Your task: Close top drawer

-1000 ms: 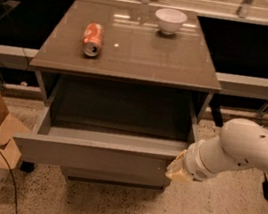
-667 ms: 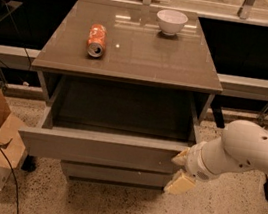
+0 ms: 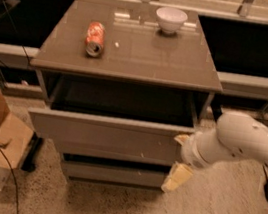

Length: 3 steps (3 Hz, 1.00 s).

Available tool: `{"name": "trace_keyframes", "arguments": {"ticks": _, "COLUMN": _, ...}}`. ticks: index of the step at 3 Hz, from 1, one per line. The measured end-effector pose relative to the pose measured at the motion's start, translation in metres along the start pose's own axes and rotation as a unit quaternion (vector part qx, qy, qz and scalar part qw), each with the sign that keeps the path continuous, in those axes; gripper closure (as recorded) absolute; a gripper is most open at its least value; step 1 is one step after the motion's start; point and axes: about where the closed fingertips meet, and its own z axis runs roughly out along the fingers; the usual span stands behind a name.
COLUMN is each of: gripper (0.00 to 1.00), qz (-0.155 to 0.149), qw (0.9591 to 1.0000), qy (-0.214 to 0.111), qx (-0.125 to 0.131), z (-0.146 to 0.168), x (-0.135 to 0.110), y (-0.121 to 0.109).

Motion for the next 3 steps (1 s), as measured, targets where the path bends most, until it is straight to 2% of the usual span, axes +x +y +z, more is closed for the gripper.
{"name": "trace_keyframes", "arguments": {"ticks": 1, "gripper": 0.0, "qz": -0.003, "qw": 0.9999, "qy": -0.014, "qx": 0.002, "z": 0.017, "x": -0.01, "y": -0.031}}
{"name": "trace_keyframes", "arguments": {"ticks": 2, "gripper": 0.0, "qz": -0.003, "qw": 0.9999, "qy": -0.014, "qx": 0.002, "z": 0.017, "x": -0.009, "y": -0.029}}
{"name": "trace_keyframes", "arguments": {"ticks": 3, "gripper": 0.0, "qz": -0.011, "qw": 0.9992, "qy": -0.033, "qx": 0.019, "z": 0.018, "x": -0.028, "y": -0.063}}
